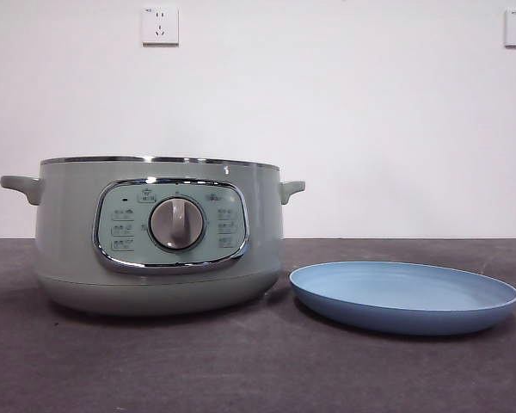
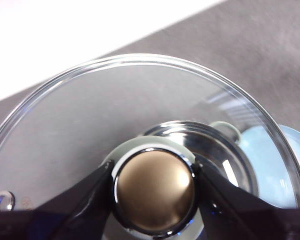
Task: Take the potato out from the steamer,put the potato on the plate,close the lid
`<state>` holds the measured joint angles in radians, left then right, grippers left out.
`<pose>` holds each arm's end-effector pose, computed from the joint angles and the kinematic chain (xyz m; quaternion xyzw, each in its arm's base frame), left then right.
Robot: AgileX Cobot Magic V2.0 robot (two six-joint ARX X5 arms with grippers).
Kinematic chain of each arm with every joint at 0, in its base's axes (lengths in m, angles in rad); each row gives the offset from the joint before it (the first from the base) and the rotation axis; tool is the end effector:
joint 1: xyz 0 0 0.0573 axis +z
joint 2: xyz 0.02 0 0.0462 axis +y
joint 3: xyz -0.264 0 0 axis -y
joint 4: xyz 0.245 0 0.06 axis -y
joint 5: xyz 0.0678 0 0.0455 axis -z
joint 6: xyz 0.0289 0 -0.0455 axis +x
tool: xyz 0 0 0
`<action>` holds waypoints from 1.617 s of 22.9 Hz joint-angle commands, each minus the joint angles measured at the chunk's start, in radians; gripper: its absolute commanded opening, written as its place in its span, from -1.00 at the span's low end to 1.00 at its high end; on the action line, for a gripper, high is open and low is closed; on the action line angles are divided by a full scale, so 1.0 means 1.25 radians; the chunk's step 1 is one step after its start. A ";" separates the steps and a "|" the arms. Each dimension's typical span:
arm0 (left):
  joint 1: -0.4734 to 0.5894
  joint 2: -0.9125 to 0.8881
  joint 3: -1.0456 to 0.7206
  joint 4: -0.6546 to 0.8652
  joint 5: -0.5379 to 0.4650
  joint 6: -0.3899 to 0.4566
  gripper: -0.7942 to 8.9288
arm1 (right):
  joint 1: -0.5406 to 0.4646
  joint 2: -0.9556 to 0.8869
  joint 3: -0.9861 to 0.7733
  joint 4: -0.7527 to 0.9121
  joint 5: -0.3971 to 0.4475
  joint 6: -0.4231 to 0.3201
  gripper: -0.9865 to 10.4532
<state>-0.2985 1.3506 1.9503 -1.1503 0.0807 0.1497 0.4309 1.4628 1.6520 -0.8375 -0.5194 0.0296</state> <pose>0.2029 -0.0649 0.4984 0.1001 0.2559 -0.2011 0.9402 0.2620 0.1362 0.4149 0.0266 0.3246 0.4289 0.8426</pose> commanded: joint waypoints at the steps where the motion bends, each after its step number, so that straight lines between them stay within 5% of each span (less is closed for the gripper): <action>1: 0.040 -0.069 0.014 0.013 -0.001 0.010 -0.85 | 0.038 0.063 0.042 0.004 0.012 -0.004 0.27; 12: 0.075 -0.243 0.013 -0.111 -0.064 0.003 -0.85 | 0.203 0.375 0.291 -0.028 0.171 -0.072 0.27; 27: 0.075 -0.251 0.013 -0.165 -0.058 -0.027 -0.85 | 0.282 0.593 0.306 -0.019 0.332 -0.111 0.24; 30: 0.075 -0.248 0.013 -0.178 -0.058 -0.027 -0.85 | 0.292 0.625 0.306 -0.015 0.371 -0.127 0.11; 34: 0.075 -0.248 0.013 -0.180 -0.057 -0.027 -0.85 | 0.298 0.629 0.311 -0.003 0.425 -0.142 -0.84; 37: 0.075 -0.244 0.013 -0.170 -0.057 -0.028 -0.85 | 0.295 0.628 0.428 -0.148 0.448 -0.141 -0.84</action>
<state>-0.2058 1.0538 1.9526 -1.3361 0.0093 0.1192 0.7982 2.2410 2.2063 -1.0527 0.0380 -0.1432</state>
